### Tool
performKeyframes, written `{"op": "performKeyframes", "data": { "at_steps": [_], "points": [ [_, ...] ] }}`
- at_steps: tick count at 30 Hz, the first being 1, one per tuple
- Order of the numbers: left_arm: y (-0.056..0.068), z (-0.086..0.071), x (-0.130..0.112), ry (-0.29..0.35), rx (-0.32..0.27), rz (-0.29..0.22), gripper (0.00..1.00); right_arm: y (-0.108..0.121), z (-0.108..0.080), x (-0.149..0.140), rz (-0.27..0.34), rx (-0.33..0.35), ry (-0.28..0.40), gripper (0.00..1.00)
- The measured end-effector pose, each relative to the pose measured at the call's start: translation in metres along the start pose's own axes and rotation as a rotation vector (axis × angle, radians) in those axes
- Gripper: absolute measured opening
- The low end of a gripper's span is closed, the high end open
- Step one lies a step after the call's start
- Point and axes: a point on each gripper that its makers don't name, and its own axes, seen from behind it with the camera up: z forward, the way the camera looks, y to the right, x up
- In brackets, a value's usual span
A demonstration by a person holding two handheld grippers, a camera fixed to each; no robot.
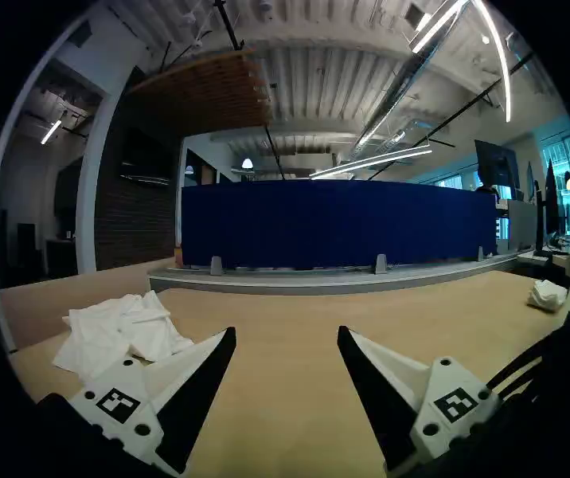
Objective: Fold towel
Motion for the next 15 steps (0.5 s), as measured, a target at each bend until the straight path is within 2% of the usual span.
{"op": "performKeyframes", "data": {
  "at_steps": [12, 15],
  "points": [
    [0.0, 0.0, 0.0, 0.0, 0.0, 0.0, 0.94, -0.001, 0.005, -0.016, -0.014, -0.023, -0.023, 1.0],
    [0.0, 0.0, 0.0, 0.0, 0.0, 0.0, 0.94, -0.004, 0.004, -0.014, -0.014, -0.016, -0.01, 1.0]
  ]
}}
